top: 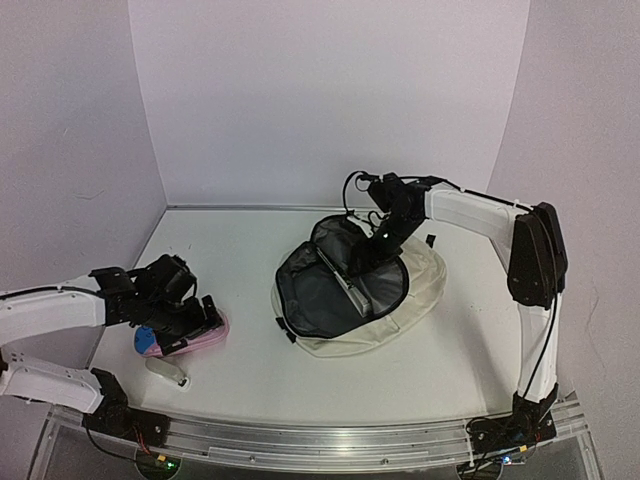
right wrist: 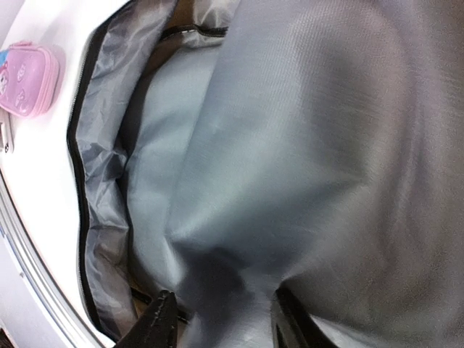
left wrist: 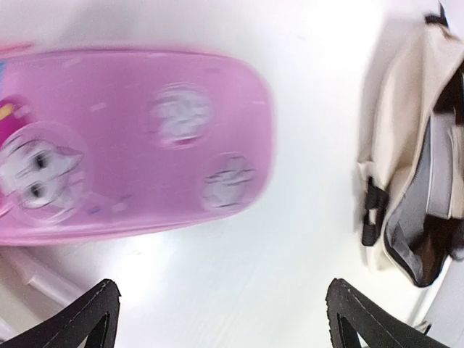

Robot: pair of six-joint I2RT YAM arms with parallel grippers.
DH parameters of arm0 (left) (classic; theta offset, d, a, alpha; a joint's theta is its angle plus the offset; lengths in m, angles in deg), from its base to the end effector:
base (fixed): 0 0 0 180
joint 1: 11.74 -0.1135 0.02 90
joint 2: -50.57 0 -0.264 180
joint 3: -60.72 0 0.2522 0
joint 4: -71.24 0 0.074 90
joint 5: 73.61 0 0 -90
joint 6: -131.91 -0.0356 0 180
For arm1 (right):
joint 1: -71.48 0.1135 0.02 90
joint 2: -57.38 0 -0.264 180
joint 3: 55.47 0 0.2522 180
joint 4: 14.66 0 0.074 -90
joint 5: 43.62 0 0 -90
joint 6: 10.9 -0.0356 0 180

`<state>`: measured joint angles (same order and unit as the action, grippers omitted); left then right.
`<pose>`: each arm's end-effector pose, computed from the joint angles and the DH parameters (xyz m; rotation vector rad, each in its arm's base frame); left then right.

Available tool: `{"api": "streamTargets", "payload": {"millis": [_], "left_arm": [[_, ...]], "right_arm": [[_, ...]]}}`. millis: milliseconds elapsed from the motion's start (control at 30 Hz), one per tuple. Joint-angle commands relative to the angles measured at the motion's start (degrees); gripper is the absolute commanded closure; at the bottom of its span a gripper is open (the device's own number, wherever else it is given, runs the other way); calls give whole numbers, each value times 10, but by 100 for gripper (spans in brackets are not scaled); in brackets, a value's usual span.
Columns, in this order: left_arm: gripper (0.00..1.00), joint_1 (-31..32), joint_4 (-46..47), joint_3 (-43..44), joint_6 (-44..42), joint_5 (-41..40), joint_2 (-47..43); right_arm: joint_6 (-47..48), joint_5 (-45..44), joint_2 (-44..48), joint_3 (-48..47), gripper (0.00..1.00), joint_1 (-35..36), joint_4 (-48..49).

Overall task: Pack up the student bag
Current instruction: Pick up the stationery from the center of the board.

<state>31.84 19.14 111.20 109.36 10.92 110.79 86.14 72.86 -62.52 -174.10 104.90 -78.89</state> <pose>0.1393 -0.1279 0.2035 -0.5997 2.6780 -0.4931 0.3649 0.2598 0.2404 -1.0760 2.5160 0.7614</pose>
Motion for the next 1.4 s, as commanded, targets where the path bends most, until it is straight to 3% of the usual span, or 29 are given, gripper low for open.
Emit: {"api": "streamTargets", "payload": {"millis": [0, 200, 367, 667, 800, 1033, 1200, 1367], "left_arm": [[0, -5, -66, -27, 111, -68, -73], [0, -19, -107, -24, 147, -105, -51], [0, -36, -160, -7, 188, -151, -30], [0, -185, -107, -39, 78, -126, -72], [0, -215, -90, -51, 60, -118, -69], [0, -271, 37, -98, 0, -33, -17], [0, -271, 128, -73, -46, 35, 54], [5, -270, 200, -69, -63, 97, 65]], "right_arm": [[-3, 2, 44, 4, 36, -7, 0], [-4, 17, 60, 3, 24, 0, -2], [-3, 33, 70, 6, 23, 5, -3], [-3, 46, 72, 11, 23, 7, -4], [-1, 58, 80, 13, 21, 10, -6], [12, 65, 87, 22, 20, 40, -8], [10, 85, 73, 11, 20, 52, -7], [0, 102, 46, -22, 20, 70, -4]]}}
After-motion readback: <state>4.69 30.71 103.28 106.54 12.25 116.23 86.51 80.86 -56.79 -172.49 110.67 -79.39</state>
